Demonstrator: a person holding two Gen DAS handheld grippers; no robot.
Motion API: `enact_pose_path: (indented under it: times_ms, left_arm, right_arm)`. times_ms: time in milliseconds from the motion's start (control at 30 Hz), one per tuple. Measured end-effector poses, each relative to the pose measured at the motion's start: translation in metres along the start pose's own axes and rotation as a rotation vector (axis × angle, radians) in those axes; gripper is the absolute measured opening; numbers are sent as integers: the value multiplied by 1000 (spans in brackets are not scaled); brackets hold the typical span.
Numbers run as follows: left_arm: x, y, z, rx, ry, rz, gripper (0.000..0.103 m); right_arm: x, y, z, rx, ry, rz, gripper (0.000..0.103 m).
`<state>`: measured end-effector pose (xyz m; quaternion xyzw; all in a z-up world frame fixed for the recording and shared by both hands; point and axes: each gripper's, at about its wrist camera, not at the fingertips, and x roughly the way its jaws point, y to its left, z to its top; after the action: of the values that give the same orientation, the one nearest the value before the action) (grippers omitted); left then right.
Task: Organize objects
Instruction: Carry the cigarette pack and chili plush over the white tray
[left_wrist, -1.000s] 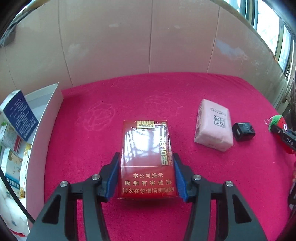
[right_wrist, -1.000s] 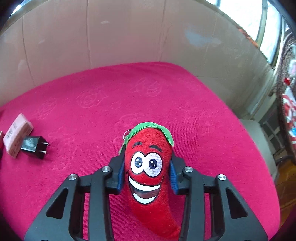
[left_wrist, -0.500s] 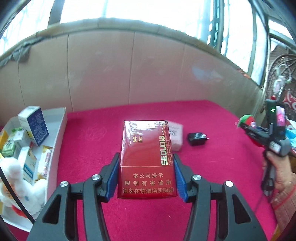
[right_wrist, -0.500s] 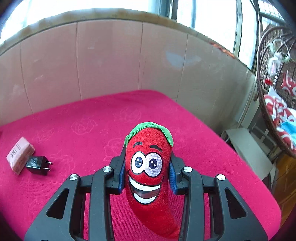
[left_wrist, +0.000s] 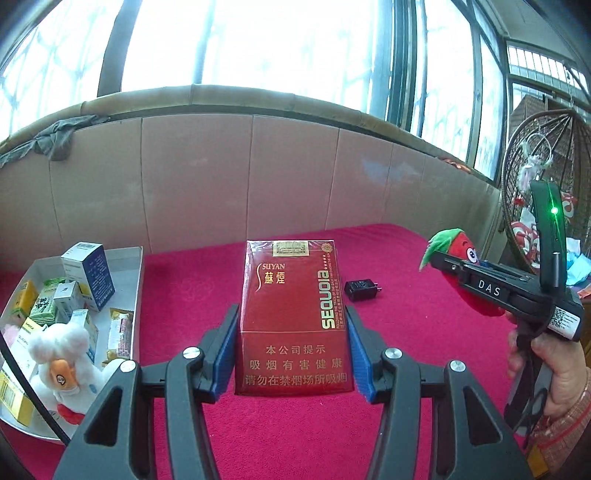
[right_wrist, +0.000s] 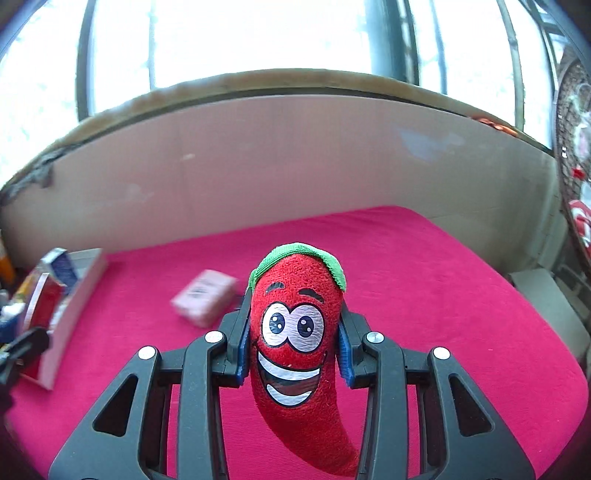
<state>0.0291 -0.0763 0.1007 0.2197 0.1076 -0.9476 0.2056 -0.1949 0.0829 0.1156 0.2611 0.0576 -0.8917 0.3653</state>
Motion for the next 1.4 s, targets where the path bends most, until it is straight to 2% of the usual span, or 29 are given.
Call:
enact_pose_path:
  times_ms: [100, 433, 1400]
  left_arm:
    - [-8, 6, 0, -10, -14, 5, 53]
    - [-32, 24, 7, -41, -79, 25, 53]
    - [-65, 88, 3, -185, -144, 80, 53]
  right_arm:
    - [-9, 13, -3, 17, 7, 52, 36]
    - [-24, 63, -11, -23, 12, 123, 36]
    - [-25, 146, -19, -139, 86, 240, 36]
